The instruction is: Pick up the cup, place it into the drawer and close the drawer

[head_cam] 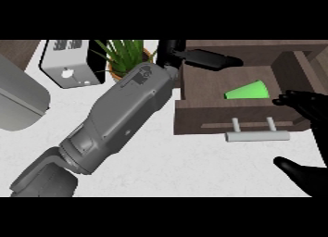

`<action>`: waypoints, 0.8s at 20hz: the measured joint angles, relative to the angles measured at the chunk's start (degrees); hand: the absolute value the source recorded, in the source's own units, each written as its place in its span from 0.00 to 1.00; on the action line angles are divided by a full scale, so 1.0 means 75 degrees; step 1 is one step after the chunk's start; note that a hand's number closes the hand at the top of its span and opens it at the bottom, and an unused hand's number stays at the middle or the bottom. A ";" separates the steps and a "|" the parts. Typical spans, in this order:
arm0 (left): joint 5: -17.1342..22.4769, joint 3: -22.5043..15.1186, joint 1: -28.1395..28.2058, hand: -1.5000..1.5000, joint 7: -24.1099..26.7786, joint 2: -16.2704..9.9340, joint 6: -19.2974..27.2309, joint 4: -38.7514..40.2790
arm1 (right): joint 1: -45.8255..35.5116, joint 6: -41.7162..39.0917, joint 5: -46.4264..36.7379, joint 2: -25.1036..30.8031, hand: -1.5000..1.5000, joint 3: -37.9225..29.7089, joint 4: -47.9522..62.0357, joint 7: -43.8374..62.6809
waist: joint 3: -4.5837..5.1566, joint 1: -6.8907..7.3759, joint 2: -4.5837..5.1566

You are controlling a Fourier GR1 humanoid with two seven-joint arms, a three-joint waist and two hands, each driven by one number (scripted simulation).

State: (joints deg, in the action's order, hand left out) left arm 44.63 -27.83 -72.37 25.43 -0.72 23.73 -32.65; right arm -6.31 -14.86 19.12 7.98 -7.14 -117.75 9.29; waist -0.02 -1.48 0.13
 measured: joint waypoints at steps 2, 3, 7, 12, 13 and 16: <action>0.0023 0.0111 0.0207 0.00 -0.0040 -0.0217 -0.0045 -0.0343 | 0.0145 -0.0207 -0.0093 0.0190 1.00 0.0080 -0.0157 0.0078 | 0.0002 0.0105 -0.0032; 0.0028 0.0153 0.0344 0.00 -0.0026 -0.0254 -0.0010 -0.0519 | 0.0138 -0.0306 -0.0192 0.0312 1.00 0.0094 -0.0194 0.0079 | 0.0004 0.0149 -0.0042; 0.0108 0.0347 0.1054 0.00 -0.0169 -0.0721 0.0060 -0.1363 | 0.0315 -0.0620 -0.0727 0.0637 1.00 0.0235 -0.0329 0.0008 | 0.0006 0.0295 -0.0078; 0.0151 0.0448 0.2197 0.00 -0.0572 -0.1516 0.0207 -0.2754 | 0.0672 -0.0915 -0.1458 0.0897 1.00 0.0457 -0.0392 -0.0114 | 0.0005 0.0401 -0.0100; 0.0168 0.0461 0.2460 0.00 -0.0678 -0.1699 0.0207 -0.3094 | 0.0711 -0.0976 -0.1599 0.0958 1.00 0.0479 -0.0359 -0.0164 | 0.0006 0.0417 -0.0101; 0.0182 0.0464 0.3434 0.00 -0.0876 -0.2219 0.0218 -0.4207 | 0.0738 -0.0977 -0.1964 0.0994 1.00 0.0542 -0.0190 -0.0182 | 0.0005 0.0454 -0.0099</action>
State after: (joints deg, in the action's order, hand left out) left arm 46.00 -24.35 -46.62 18.86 -17.36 25.37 -64.20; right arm -0.78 -22.19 4.39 15.44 -3.07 -119.18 7.92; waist 0.02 1.93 -0.62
